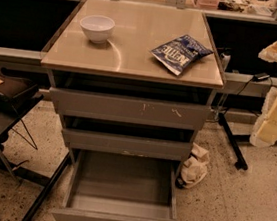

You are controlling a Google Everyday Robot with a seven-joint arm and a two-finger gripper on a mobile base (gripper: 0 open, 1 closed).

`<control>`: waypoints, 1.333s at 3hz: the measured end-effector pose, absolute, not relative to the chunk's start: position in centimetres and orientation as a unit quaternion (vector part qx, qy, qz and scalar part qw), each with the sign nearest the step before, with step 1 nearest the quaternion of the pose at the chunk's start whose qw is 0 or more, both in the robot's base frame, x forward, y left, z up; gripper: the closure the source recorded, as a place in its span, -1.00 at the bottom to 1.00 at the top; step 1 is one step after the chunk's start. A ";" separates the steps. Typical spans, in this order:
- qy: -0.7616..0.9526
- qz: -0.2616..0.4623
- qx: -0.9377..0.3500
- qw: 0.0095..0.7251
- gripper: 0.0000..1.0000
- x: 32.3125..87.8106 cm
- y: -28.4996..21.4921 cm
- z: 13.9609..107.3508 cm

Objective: Place blue chip bag into bottom drawer

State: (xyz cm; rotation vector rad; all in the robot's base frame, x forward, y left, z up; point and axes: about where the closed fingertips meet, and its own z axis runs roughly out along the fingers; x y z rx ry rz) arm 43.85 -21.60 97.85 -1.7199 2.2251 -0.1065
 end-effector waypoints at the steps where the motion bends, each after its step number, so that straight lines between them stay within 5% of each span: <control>1: 0.777 -0.039 -0.607 0.164 -1.00 44.7 -21.4 97.9; 4: 0.739 0.009 -0.665 0.106 -1.00 65.6 -13.7 90.4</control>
Offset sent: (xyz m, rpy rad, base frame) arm 0.2031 0.0529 -0.0243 0.0636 0.0283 0.2533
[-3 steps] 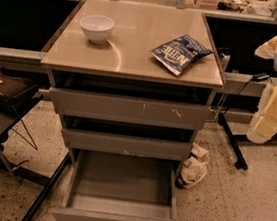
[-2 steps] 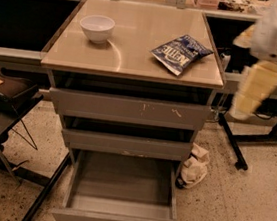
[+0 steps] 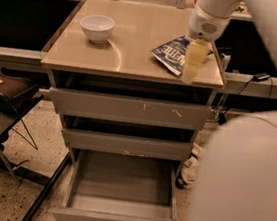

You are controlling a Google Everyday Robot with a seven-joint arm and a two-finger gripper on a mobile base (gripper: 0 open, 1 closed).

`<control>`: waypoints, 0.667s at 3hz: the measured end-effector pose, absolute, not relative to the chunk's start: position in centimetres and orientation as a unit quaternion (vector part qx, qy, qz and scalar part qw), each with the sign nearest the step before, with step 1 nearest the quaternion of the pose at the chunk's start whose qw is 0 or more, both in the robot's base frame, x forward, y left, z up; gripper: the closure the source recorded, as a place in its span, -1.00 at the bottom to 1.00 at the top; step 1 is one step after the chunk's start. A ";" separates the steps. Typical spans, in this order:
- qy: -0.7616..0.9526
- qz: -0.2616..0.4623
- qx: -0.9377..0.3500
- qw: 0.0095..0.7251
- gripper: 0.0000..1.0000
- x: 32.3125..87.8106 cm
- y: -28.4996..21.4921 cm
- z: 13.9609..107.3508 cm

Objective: Place blue chip bag into bottom drawer

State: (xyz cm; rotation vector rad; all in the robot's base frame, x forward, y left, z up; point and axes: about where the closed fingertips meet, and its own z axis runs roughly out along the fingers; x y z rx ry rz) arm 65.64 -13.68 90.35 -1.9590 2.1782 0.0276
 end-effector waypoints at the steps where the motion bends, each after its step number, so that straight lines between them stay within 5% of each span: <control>1: 0.743 -0.001 -0.660 0.113 -1.00 69.3 -12.8 88.9; 2: 0.742 -0.004 -0.660 0.120 -1.00 69.9 -12.5 88.7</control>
Offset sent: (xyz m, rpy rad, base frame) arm 0.0355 0.0099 -0.0139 -0.0069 -0.0198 -0.0125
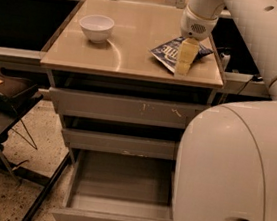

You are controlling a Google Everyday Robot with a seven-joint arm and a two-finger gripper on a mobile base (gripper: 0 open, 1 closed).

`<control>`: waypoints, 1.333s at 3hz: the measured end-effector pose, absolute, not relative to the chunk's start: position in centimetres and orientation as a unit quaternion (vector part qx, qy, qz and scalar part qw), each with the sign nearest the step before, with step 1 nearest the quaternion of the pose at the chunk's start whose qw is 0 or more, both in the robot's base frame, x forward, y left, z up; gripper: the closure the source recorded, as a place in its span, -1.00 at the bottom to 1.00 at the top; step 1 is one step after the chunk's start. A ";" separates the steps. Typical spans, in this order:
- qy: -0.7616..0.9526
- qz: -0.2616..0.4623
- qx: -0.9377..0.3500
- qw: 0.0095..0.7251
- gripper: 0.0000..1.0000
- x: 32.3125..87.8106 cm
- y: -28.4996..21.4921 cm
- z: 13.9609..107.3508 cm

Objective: Place blue chip bag into bottom drawer

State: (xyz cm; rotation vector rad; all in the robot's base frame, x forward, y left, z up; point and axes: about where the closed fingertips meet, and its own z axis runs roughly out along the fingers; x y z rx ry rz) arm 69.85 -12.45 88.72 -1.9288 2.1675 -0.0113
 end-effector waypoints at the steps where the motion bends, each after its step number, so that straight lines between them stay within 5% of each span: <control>1: 0.737 -0.009 -0.665 0.120 -1.00 71.5 -12.8 88.3; 4: 0.719 0.021 -0.664 0.205 -1.00 77.9 -11.4 86.2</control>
Offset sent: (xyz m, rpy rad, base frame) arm 0.1758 -0.0330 0.0695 0.1829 -0.1061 0.0687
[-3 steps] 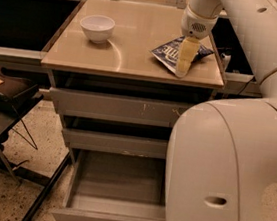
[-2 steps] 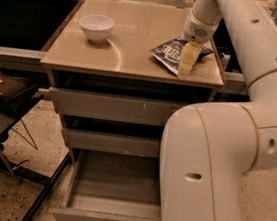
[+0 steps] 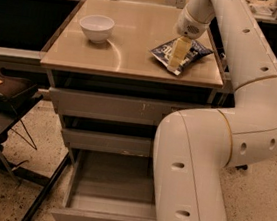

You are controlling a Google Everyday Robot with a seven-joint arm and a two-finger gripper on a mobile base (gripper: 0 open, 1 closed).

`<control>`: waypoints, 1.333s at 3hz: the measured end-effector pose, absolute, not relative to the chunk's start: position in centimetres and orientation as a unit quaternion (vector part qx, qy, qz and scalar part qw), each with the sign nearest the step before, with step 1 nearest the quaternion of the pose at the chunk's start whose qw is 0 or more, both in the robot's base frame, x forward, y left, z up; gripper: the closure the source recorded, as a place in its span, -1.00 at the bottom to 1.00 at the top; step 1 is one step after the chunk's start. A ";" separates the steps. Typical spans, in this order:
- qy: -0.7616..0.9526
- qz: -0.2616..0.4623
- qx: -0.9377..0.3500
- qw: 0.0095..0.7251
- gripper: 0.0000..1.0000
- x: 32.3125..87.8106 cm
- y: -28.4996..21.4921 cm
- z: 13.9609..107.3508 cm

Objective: Place blue chip bag into bottom drawer

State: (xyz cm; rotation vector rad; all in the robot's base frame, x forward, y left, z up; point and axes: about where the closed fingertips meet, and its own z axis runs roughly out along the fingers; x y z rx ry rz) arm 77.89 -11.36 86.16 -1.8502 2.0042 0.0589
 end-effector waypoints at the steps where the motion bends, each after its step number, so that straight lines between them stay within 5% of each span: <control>1: 0.720 0.015 -0.661 0.213 -1.00 78.6 -11.1 86.0; 2: 0.750 -0.052 -0.610 0.252 -1.00 82.8 -13.1 86.8; 4: 0.750 -0.034 -0.604 0.266 -1.00 82.9 -13.4 86.2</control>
Offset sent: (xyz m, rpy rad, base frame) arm 0.0841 -0.0534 0.0357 -0.0692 -0.3415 -0.3604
